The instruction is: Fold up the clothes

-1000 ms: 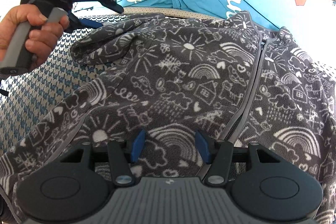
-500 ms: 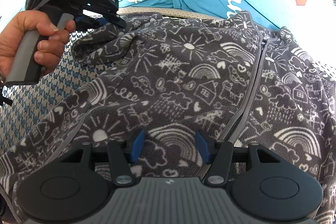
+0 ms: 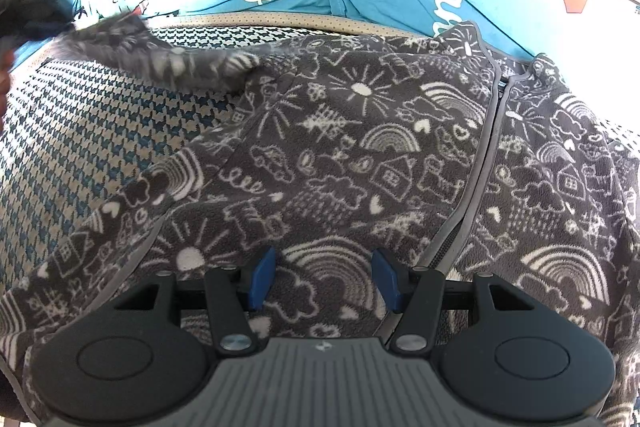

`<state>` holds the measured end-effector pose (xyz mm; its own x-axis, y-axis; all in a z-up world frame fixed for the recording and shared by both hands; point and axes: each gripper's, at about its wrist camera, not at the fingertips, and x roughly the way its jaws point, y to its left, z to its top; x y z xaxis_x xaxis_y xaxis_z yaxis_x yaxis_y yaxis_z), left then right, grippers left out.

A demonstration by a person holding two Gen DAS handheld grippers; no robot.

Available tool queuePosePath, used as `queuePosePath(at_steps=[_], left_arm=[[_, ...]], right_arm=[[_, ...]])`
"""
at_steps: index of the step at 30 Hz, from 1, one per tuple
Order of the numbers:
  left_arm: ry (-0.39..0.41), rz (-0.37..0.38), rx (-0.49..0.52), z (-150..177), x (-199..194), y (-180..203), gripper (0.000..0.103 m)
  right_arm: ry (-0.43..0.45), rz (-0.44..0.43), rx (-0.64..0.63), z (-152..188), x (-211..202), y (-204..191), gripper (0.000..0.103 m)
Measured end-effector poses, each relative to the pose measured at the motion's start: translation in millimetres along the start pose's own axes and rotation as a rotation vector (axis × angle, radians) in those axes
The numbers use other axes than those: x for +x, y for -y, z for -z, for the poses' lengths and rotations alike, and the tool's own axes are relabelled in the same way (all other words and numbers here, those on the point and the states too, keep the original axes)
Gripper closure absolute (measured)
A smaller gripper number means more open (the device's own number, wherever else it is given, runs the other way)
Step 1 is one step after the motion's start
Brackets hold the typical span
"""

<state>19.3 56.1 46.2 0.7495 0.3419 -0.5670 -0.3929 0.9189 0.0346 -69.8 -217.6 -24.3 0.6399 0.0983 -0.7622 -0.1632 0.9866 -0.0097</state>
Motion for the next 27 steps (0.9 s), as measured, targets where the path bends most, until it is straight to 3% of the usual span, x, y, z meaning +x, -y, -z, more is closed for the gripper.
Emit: queuePosePath(at_steps=[5,10,13,19,27], left_arm=[[-0.136,-0.040,-0.060,11.0,12.6,-27.5,0.076],[-0.182,-0.044,-0.112,14.1,7.8,-40.2,0.038],[-0.184,-0.042,-0.126,14.7,0.0,-42.8,0.028],[-0.152,-0.030,-0.157,15.9,-14.7,-49.4,0.028],[-0.195,0.127,-0.096,20.5,-9.0,-10.6,0.028]], right_arm=[[-0.001,0.001,0.004,0.0,-0.1,0.6,0.049],[0.001,-0.006,0.004,0.0,-0.7,2.2,0.049],[-0.001,-0.012,0.009,-0.7,-1.4,2.5,0.049],[0.024,-0.026,0.024,-3.9,-9.3,7.1,0.049],[0.069,-0.039,0.076,-10.8,-14.3,17.6,0.050]])
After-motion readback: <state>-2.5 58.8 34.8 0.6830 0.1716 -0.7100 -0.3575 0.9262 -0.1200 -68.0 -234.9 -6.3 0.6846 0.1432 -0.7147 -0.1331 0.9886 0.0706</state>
